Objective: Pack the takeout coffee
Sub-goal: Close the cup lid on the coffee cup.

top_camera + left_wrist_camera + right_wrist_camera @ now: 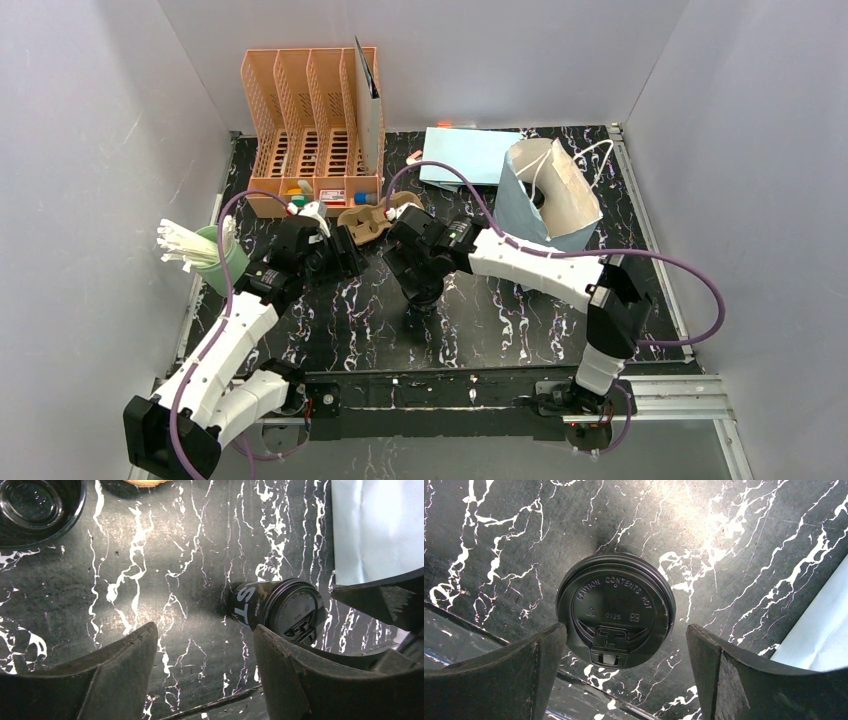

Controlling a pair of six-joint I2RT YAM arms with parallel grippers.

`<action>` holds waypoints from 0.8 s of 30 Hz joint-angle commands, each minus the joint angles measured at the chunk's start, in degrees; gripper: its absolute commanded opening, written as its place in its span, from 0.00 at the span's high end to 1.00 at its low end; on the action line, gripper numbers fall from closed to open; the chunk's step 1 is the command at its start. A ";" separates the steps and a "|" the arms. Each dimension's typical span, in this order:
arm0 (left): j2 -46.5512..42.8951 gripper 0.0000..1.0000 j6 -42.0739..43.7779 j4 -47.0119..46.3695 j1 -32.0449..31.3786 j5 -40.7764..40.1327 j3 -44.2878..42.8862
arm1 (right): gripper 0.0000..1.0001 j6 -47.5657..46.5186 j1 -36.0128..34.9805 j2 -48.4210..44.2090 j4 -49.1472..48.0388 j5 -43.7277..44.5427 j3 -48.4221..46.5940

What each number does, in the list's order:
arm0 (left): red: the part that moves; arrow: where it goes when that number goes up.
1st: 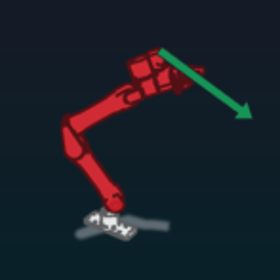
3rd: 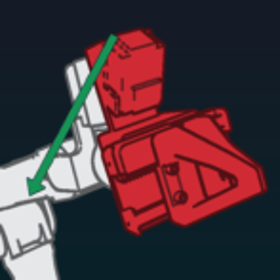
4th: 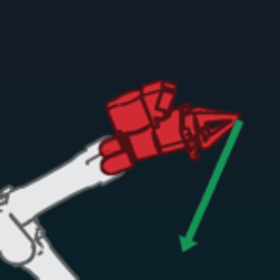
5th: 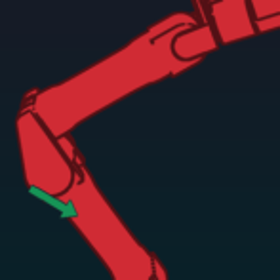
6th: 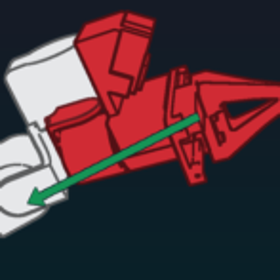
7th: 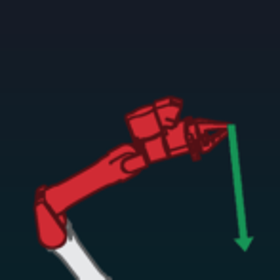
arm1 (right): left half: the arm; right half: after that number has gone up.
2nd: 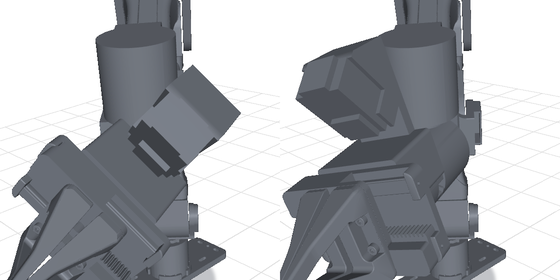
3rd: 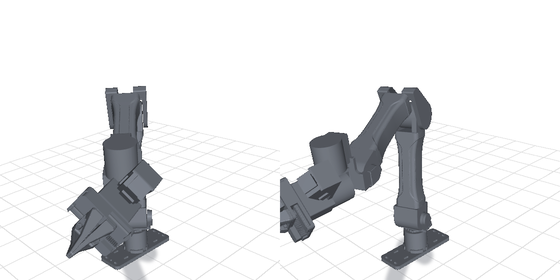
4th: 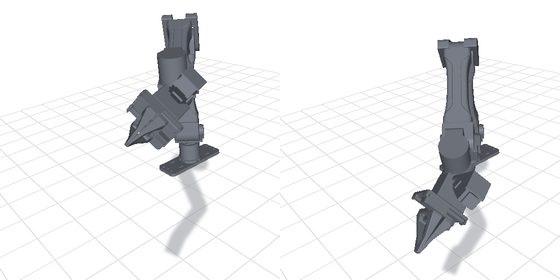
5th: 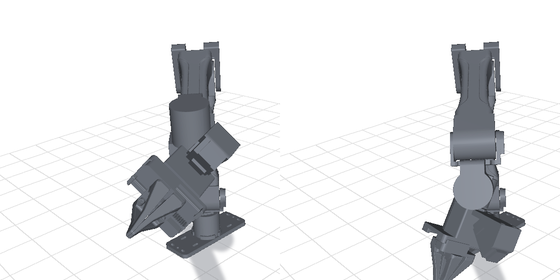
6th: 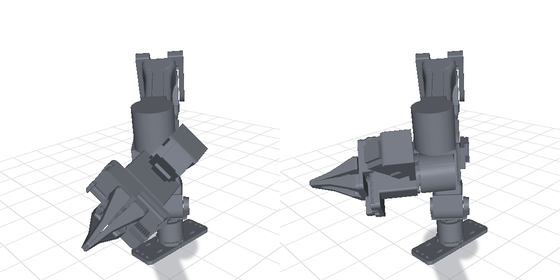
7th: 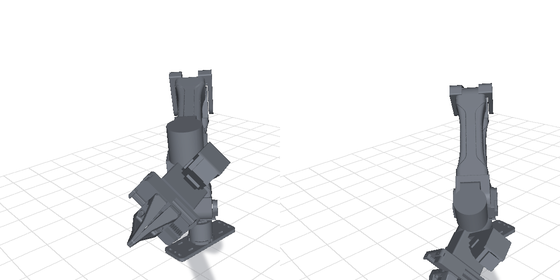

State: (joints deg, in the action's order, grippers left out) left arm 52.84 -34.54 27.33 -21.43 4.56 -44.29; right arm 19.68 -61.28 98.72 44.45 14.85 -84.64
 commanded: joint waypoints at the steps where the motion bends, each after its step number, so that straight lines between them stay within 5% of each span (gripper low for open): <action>1: -0.33 0.33 -1.33 -2.24 0.42 2.17 0.50 | 0.02 -0.65 -0.38 1.29 1.15 -0.52 -3.78; 24: 1.62 0.38 -1.03 -6.30 0.42 8.58 3.39 | 0.02 -0.62 -0.34 3.91 1.78 -2.37 -5.08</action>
State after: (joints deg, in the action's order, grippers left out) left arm 54.02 -35.59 21.93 -21.43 10.76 -41.67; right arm 19.29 -61.30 101.93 45.15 12.40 -87.22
